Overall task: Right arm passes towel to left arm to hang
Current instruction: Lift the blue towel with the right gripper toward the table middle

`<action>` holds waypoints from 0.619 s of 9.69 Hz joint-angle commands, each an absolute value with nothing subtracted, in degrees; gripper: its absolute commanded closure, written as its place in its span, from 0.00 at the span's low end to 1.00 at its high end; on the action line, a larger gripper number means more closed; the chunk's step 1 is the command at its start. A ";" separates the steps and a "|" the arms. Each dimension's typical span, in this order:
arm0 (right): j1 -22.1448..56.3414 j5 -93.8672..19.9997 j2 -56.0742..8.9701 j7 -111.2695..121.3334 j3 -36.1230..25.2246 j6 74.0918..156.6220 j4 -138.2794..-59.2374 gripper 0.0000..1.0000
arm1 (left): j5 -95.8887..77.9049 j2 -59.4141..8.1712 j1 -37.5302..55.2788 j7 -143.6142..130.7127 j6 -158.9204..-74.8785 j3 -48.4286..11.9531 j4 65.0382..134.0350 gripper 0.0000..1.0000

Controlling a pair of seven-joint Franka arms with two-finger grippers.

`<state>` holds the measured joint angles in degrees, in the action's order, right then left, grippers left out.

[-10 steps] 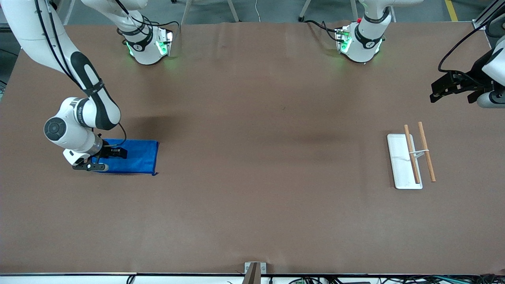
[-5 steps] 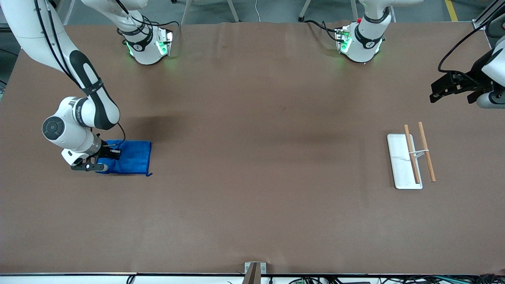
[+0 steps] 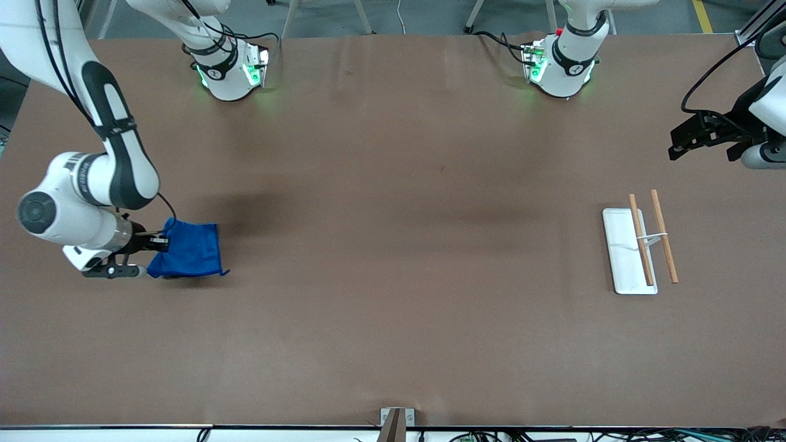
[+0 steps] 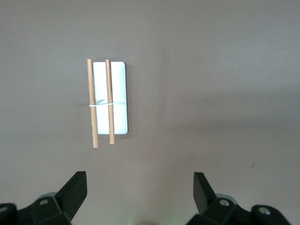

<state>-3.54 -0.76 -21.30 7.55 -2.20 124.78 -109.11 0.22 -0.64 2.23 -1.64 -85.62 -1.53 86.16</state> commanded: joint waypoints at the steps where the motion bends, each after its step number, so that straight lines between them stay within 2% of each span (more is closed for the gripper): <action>1: -3.34 -0.35 -19.07 3.99 2.27 114.93 -102.08 0.99 | 1.49 -1.76 2.55 -1.84 -85.34 -1.58 86.75 0.00; 2: -3.43 -0.87 -19.33 1.35 4.72 108.43 -97.86 0.99 | 1.49 -1.76 2.46 -1.93 -85.34 -1.58 86.75 0.00; 3: -3.43 -6.88 -19.07 0.97 6.75 106.11 -96.17 0.99 | 1.49 -1.76 2.55 -2.02 -85.60 -1.58 86.66 0.00; 6: -3.25 -29.64 -19.25 1.05 12.80 107.31 -96.07 1.00 | 1.32 -1.76 2.46 -1.24 -85.69 -1.67 86.66 0.00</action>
<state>-2.61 -23.55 -18.76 1.64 9.53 106.83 -96.57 0.27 -0.75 2.23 -1.60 -85.68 -1.55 86.12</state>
